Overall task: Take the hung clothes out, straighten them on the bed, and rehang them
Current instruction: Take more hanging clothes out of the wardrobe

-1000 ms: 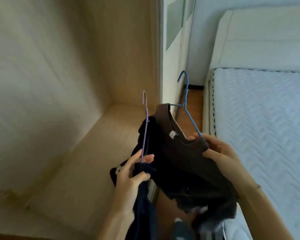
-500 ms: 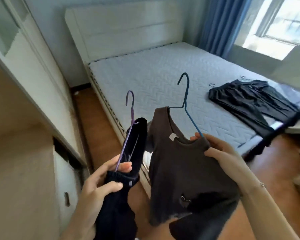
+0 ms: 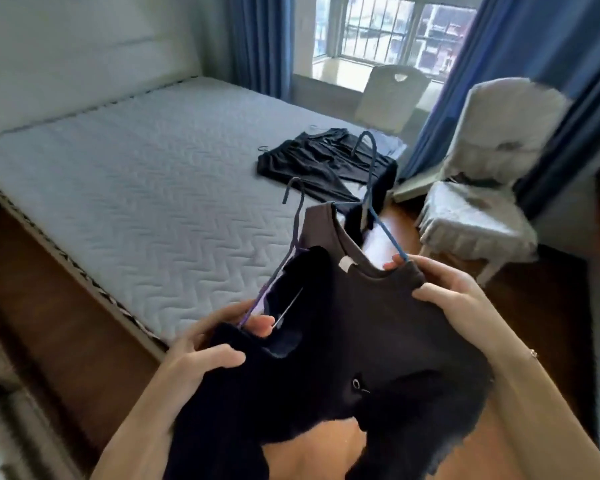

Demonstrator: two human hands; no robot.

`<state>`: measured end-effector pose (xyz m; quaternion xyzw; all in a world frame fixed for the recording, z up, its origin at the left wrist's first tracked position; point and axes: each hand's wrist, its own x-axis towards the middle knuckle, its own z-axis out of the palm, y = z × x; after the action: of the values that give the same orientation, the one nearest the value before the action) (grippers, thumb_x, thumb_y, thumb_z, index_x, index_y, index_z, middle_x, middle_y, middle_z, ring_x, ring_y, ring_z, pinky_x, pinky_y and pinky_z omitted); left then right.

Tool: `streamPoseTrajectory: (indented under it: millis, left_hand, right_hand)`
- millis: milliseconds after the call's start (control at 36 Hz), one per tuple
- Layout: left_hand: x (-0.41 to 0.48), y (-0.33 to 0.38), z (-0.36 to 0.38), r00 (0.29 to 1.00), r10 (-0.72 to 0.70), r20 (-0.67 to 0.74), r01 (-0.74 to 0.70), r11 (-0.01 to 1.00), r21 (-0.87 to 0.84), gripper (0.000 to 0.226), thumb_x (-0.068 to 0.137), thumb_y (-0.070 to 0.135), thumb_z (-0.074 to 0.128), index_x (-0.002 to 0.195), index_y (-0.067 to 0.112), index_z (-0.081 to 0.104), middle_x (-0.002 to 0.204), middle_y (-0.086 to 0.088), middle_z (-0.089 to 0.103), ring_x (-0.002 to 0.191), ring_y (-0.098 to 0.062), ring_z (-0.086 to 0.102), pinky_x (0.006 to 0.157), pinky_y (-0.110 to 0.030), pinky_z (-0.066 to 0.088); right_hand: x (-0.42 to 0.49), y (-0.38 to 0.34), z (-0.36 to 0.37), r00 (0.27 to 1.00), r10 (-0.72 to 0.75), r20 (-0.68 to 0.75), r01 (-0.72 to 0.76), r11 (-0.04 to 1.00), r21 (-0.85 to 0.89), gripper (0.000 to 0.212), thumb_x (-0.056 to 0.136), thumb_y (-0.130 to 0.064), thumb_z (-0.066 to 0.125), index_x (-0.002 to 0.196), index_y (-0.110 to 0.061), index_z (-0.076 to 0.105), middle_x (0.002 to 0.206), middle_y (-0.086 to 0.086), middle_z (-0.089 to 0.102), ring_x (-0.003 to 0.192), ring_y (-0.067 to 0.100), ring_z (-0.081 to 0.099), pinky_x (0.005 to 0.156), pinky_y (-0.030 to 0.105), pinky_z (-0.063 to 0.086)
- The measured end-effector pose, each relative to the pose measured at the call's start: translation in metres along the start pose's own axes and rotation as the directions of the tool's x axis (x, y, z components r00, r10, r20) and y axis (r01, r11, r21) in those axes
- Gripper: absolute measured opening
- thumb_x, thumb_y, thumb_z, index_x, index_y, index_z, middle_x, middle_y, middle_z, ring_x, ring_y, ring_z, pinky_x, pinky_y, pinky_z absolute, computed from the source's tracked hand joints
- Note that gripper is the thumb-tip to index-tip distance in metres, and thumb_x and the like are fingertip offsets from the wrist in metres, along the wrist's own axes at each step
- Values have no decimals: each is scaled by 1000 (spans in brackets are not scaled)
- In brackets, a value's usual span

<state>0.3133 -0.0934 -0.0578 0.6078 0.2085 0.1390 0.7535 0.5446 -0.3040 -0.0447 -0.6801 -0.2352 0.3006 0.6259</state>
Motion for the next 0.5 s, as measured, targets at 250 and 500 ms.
streamPoseTrajectory:
  millis: [250,500]
  left_hand:
    - [65,-9,58,989,-27,144,32,999,-34,65,28,17,80,93,22,76,99,-10,74,97,-18,70,72,-18,54]
    - [157,-17,59,989,-71,130,68,997,28,76,31,41,92,101,18,73,102,-15,73,98,-21,69,76,-19,54]
  right_hand:
    - [-10,-1,-97,999,22,-40,-26,994,-108,48,88,18,45,112,-14,70,110,11,74,92,18,70,75,22,58]
    - [76,-10,-152,998,48,26,-41,973,-229,40,89,13,52,106,-17,73,109,6,75,94,11,70,80,15,56]
